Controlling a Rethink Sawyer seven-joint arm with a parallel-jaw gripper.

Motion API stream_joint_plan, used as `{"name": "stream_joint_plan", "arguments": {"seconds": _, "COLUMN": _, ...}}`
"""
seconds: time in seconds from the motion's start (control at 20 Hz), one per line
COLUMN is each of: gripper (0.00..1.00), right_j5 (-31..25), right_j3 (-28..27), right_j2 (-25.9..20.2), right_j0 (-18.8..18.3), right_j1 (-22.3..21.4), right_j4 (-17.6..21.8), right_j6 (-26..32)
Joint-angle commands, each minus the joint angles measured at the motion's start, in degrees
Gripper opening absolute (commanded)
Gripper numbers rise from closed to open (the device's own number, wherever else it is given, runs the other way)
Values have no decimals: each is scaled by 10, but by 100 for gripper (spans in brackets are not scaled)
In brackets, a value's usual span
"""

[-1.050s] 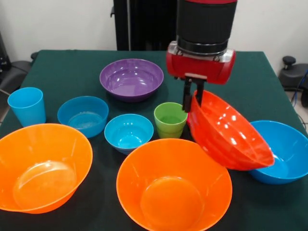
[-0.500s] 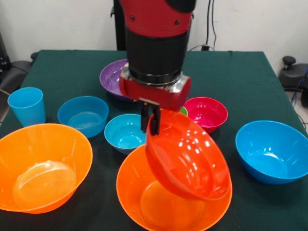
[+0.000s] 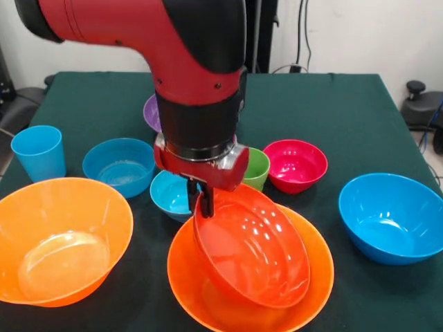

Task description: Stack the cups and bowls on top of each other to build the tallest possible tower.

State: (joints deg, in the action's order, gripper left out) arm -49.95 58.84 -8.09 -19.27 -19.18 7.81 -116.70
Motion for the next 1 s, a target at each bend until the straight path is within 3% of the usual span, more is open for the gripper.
{"name": "stream_joint_plan", "arguments": {"seconds": 0.05, "gripper": 0, "right_j5": 51, "right_j3": 42, "right_j2": -74, "right_j0": 3, "right_j1": 18, "right_j4": 30, "right_j6": 103}}
{"name": "stream_joint_plan", "arguments": {"seconds": 0.6, "gripper": 0, "right_j5": 44, "right_j3": 66, "right_j2": -95, "right_j0": -5, "right_j1": 12, "right_j4": 10, "right_j6": 92}}
{"name": "stream_joint_plan", "arguments": {"seconds": 1.0, "gripper": 0, "right_j5": 37, "right_j3": 52, "right_j2": -117, "right_j0": -16, "right_j1": 29, "right_j4": 12, "right_j6": 104}}
